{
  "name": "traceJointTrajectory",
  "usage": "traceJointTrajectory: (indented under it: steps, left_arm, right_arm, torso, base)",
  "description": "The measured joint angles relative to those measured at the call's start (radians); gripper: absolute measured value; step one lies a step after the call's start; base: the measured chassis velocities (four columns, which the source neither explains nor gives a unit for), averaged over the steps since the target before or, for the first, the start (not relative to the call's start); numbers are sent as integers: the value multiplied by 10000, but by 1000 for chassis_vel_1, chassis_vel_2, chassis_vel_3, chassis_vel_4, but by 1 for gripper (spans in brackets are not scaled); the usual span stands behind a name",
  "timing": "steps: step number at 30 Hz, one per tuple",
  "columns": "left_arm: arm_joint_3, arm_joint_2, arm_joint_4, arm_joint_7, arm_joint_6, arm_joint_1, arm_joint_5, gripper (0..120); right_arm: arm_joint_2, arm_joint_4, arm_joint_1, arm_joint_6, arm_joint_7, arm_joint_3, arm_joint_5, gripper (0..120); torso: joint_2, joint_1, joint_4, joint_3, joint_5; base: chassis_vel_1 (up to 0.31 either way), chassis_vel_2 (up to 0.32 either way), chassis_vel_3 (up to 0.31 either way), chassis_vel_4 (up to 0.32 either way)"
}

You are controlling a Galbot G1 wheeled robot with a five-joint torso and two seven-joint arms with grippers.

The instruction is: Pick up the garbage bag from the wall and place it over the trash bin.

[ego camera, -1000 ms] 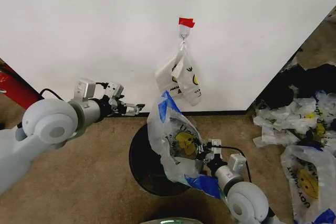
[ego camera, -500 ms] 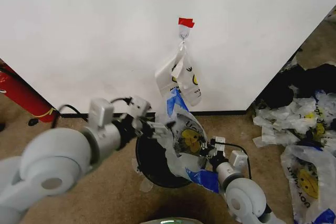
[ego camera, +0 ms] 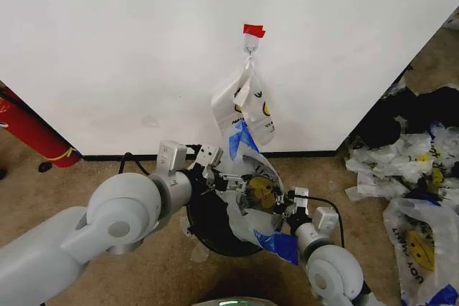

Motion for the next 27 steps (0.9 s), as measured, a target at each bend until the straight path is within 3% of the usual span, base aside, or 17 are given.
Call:
traceJointTrajectory:
  steps: [4, 6, 10, 19, 22, 27]
  left_arm:
    - [216, -9, 163, -69, 21, 94, 523, 73]
    - [246, -9, 199, -59, 21, 97, 648, 69]
    - [227, 126, 230, 23, -33, 101, 999, 50]
    - [248, 185, 350, 232, -69, 188, 1420, 22]
    - [47, 352, 413, 417, -134, 172, 1526, 7]
    - [-238, 597, 477, 639, -155, 181, 1533, 0]
  right_arm:
    - [51, -44, 70, 1, -42, -66, 11, 0]
    - [51, -46, 70, 0, -47, -66, 13, 0]
    - [23, -72, 44, 10, -97, -48, 16, 0]
    - [5, -45, 91, 11, -108, -95, 94, 0]
    - [-10, -37, 39, 9, -139, -93, 103, 0]
    - [-53, -22, 25, 8, -192, -68, 154, 0]
  torso:
    - [0, 0, 1, 0, 0]
    - [0, 0, 1, 0, 0]
    - [0, 0, 1, 0, 0]
    - [0, 0, 1, 0, 0]
    - [0, 0, 0, 0, 0]
    - [1, 0, 0, 0, 1]
  base:
    - [0, 0, 0, 0]
    - [0, 0, 0, 0]
    - [0, 0, 0, 0]
    - [0, 0, 0, 0]
    - [0, 0, 0, 0]
    - [0, 0, 0, 0]
